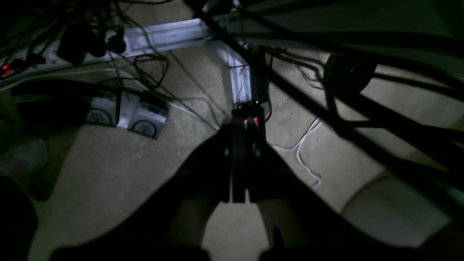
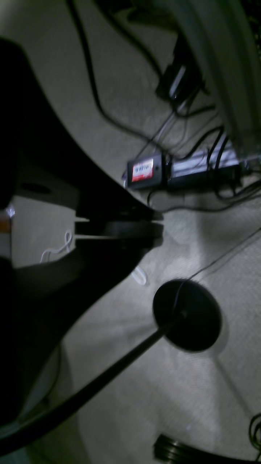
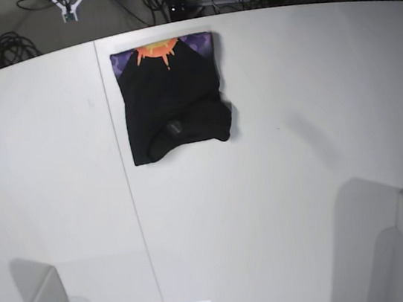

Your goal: Fold the T-shirt properly

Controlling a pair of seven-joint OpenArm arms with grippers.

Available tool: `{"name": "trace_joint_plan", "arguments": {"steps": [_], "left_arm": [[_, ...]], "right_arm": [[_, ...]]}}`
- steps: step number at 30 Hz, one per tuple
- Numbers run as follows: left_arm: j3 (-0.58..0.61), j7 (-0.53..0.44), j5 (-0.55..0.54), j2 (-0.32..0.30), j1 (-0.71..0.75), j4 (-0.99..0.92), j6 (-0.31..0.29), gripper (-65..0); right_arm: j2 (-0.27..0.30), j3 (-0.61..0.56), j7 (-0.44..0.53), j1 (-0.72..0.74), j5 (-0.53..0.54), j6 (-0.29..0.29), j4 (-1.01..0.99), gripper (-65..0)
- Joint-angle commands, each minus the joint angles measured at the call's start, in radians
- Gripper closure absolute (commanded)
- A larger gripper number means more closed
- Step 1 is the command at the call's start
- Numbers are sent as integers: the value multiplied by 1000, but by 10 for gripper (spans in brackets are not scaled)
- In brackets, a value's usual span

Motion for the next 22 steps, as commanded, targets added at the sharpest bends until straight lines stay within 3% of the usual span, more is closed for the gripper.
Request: {"name": "trace_joint_plan", "arguments": {"steps": [1,22], "left_arm": [[1,-12,-1,-15,11,-1,4,0],[-5,-13,-1,-23,8,5,6,0]], "right_arm": [[11,0,12,-10,0,-6,-4,0],[-23,5,23,-7,3,-7,-6,0]]}}
